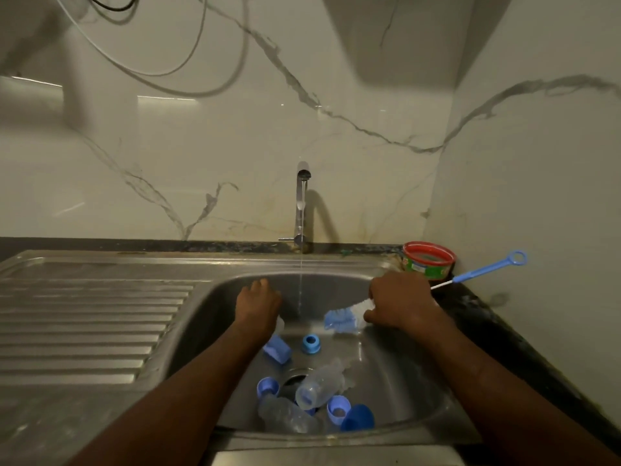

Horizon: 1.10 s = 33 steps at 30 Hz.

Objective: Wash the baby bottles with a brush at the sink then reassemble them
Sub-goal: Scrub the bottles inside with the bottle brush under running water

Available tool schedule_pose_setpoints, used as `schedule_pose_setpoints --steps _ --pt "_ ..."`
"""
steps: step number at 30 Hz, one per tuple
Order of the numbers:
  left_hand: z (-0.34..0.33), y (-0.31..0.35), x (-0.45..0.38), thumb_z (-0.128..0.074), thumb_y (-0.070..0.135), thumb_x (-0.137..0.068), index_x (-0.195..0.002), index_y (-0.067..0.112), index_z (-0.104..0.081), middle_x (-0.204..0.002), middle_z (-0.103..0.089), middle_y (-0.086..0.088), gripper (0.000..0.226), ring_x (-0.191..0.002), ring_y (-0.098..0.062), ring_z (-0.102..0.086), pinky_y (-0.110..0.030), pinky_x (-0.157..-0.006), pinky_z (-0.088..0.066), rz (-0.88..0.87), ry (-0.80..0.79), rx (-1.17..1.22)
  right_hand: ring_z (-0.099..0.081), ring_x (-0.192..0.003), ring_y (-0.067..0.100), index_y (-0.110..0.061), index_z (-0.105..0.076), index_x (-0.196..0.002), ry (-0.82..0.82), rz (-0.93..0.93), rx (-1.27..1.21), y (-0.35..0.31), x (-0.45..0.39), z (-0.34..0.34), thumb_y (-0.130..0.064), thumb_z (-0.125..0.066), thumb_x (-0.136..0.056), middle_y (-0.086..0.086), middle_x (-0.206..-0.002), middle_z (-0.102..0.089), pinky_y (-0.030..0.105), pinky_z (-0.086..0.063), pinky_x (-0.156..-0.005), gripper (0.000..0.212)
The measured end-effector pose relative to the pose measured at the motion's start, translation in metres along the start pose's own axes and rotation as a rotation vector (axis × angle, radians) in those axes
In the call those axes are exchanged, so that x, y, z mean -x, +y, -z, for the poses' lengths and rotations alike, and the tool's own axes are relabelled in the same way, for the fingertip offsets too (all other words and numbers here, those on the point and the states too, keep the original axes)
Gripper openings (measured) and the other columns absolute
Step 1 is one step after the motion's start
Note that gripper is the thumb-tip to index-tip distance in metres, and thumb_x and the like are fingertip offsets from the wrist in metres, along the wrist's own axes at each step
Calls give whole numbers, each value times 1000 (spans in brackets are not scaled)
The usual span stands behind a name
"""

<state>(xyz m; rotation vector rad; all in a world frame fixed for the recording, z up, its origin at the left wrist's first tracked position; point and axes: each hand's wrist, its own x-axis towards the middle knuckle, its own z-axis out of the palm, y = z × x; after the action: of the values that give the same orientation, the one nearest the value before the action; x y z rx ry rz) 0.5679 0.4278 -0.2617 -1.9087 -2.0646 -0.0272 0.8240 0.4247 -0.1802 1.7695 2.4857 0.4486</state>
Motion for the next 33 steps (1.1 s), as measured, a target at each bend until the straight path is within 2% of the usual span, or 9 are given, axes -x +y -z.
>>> schedule_pose_setpoints --steps 3,6,8,10,14,23,27,30,33 --pt "3 -10 -2 -77 35 -85 -131 24 -57 -137 -51 -2 51 -125 -18 -49 -33 -104 -45 5 72 196 -63 -105 18 -26 -66 -121 14 11 -11 -4 0 -2 -55 -63 -90 1 -116 -67 32 -39 -76 43" --pt "5 -14 -3 -82 42 -80 -125 25 -61 -122 -64 2 52 -106 -9 -58 -25 -88 -47 81 111 505 -62 -107 19 -25 -66 -119 14 27 -62 -9 0 -6 -52 -63 -90 2 -118 -66 33 -43 -84 40" --pt "10 -11 -9 -83 39 -80 -123 21 -62 -117 -67 1 51 -97 -7 -56 -22 -82 -42 115 123 677 -62 -107 20 -24 -67 -119 21 32 -89 -12 -2 -8 -51 -62 -90 2 -118 -66 35 -47 -88 40" --pt "16 -6 -17 -84 37 -80 -121 16 -65 -116 -69 -2 50 -96 -9 -59 -24 -83 -44 161 115 794 -62 -109 19 -25 -66 -120 29 33 -116 -16 -4 -10 -51 -62 -90 1 -119 -66 35 -47 -91 40" --pt "9 9 -25 -85 33 -80 -123 13 -65 -120 -70 -7 51 -109 -17 -65 -27 -92 -47 260 137 951 -60 -112 18 -26 -64 -122 59 45 -158 -22 -5 -16 -53 -61 -90 -1 -123 -64 34 -44 -91 41" --pt "-2 13 -23 -83 33 -81 -123 18 -64 -119 -70 -2 49 -108 -12 -65 -21 -89 -46 179 224 980 -59 -110 16 -29 -64 -119 52 44 -178 -27 -6 -20 -56 -63 -89 -4 -120 -63 30 -39 -82 41" --pt "4 17 -24 -83 44 -80 -126 20 -64 -118 -72 1 55 -103 -9 -66 -21 -84 -47 103 263 879 -59 -109 16 -29 -65 -117 32 42 -159 -32 -4 -20 -58 -63 -87 -4 -118 -64 31 -42 -82 42" --pt "5 18 -23 -83 43 -79 -126 19 -64 -119 -72 -1 56 -104 -11 -66 -20 -84 -46 90 254 899 -60 -104 15 -29 -65 -116 -8 32 -166 -36 -3 -21 -58 -63 -87 -4 -115 -65 31 -42 -80 42" --pt "5 16 -23 -84 42 -79 -126 17 -64 -120 -72 -2 56 -105 -11 -66 -19 -83 -46 94 243 909 -60 -101 15 -28 -66 -116 -64 38 -174 -38 -4 -21 -61 -63 -87 -3 -113 -66 32 -49 -86 43"
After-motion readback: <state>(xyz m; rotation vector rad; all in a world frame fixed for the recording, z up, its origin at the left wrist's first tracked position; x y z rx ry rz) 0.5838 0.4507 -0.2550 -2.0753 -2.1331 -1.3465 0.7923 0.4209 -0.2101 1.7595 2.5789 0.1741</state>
